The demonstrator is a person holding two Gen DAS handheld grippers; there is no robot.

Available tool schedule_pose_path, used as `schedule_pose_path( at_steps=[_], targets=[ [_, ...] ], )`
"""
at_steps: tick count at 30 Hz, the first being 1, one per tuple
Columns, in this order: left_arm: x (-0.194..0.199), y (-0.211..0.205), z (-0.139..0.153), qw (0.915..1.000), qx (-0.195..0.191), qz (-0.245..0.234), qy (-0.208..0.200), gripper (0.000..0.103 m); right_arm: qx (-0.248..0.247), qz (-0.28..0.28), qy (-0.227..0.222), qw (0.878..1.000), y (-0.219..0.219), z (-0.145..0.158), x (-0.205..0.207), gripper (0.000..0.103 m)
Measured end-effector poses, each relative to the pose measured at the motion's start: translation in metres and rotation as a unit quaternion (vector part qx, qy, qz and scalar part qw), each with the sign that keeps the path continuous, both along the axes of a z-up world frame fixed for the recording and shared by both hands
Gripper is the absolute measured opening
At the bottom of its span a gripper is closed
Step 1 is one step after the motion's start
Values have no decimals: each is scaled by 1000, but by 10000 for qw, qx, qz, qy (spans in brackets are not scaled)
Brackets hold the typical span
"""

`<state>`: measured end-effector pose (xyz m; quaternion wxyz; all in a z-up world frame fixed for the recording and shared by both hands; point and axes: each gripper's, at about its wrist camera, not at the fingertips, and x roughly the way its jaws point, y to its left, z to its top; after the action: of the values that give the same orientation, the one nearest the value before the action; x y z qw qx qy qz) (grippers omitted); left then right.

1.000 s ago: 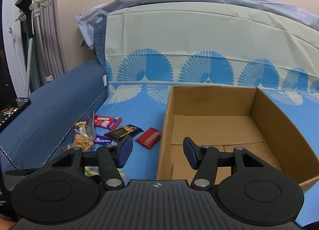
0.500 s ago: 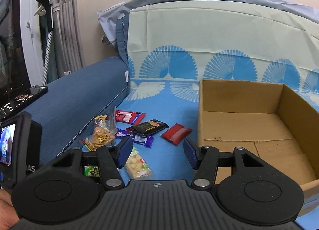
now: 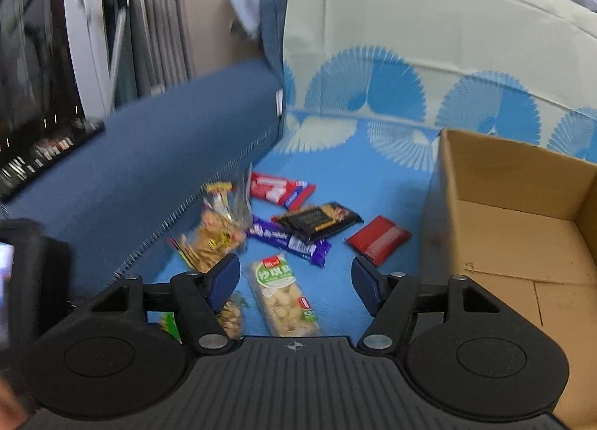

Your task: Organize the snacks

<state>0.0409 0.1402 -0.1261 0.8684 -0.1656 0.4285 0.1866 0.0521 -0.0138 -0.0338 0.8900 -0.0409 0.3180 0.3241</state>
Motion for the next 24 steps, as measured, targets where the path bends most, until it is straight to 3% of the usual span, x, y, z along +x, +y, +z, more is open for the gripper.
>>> schedule_pose_path(
  at_steps=[5,12,15,19,22,24],
  targets=[
    [-2,2,1,10000,-22,36,-1,79,-457,171,611,9969,34,-26,31,70],
    [-4,7,1,9998,-123,124,-14,79,-985,134,1042,9896,56,-64,49,68],
    [-4,8,1,9998,-166,134,-18,79,-898,172,1266,9877,53,-71,51,39],
    [-6,20,5,9988,-455,191,-1,79,-808,158,1334,9876,40,-58,44,37],
    [-7,30,13,9977,-661,-39,111,79,-722,17,1323,9886,25,-34,31,37],
    [-10,36,26,9986,-475,-211,26,79,-692,-25,1300,9891,17,-22,20,37]
  ],
)
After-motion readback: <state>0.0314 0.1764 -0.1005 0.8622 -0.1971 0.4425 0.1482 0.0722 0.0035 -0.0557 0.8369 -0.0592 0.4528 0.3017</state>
